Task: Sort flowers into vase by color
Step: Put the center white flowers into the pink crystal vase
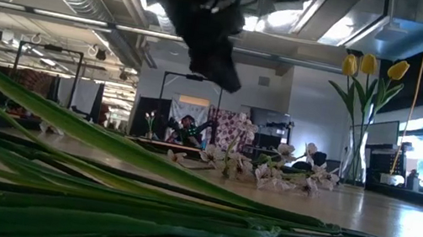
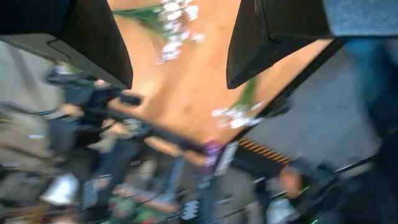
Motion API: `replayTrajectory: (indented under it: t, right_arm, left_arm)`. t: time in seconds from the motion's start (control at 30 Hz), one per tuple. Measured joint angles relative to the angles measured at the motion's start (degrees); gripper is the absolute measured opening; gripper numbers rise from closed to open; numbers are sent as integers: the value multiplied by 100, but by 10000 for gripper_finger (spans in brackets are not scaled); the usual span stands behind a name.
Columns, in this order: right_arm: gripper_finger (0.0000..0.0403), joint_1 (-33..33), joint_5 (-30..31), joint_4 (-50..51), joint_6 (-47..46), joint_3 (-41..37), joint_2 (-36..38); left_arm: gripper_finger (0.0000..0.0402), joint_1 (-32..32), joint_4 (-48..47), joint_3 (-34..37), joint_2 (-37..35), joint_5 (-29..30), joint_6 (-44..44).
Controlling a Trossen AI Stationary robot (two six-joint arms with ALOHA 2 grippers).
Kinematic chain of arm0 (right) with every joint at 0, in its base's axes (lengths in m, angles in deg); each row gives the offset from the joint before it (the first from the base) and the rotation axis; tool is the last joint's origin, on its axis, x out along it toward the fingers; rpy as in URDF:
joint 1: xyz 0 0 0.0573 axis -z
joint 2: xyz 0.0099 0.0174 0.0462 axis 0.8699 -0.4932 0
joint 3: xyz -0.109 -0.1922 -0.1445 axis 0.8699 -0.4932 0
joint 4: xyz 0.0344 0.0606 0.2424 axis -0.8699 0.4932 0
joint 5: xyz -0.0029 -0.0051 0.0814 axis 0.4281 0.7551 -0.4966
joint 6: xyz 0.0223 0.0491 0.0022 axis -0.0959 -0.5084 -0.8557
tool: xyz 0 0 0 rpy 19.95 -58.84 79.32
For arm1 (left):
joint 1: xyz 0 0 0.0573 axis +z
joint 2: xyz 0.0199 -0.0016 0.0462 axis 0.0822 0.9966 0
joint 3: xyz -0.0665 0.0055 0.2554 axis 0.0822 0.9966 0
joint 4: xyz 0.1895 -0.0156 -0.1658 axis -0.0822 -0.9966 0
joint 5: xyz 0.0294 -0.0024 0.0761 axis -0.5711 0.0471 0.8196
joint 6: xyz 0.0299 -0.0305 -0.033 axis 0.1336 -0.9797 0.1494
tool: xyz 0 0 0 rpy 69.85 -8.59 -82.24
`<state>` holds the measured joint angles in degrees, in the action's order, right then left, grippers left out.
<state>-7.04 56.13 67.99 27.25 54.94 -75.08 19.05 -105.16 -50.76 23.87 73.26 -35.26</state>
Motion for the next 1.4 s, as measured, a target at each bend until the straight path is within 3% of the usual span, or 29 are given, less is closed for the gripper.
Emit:
replayTrajectory:
  t: [0.17,0.4,0.63,0.83,1.03,1.2,1.3,1.4]
  right_arm:
    - [260,0,1185,-257,-96,0,-2]
    - [260,0,2076,-361,-268,-4,33]
    - [259,0,2325,-522,-336,-4,-103]
    - [259,0,2341,-488,-322,-7,-330]
    - [259,0,2308,-492,-811,-7,-498]
    - [259,0,2238,-494,-875,-7,-500]
    - [259,0,2239,-501,-873,-7,-425]
    - [259,2,2254,-494,-848,-4,-360]
  left_arm:
    - [147,312,-67,-57,455,-109,1939]
    - [147,382,-596,-1095,1530,-337,2667]
    - [147,344,-2086,-2527,2518,-557,3799]
    - [147,206,-2464,-2686,2877,-667,4545]
    - [147,57,-2116,-2720,3201,-615,4477]
    - [139,-302,-2006,-2716,3239,-586,3741]
    - [101,-481,-1963,-2776,3251,-419,3069]
    - [38,-649,-2039,-2942,3281,-292,2437]
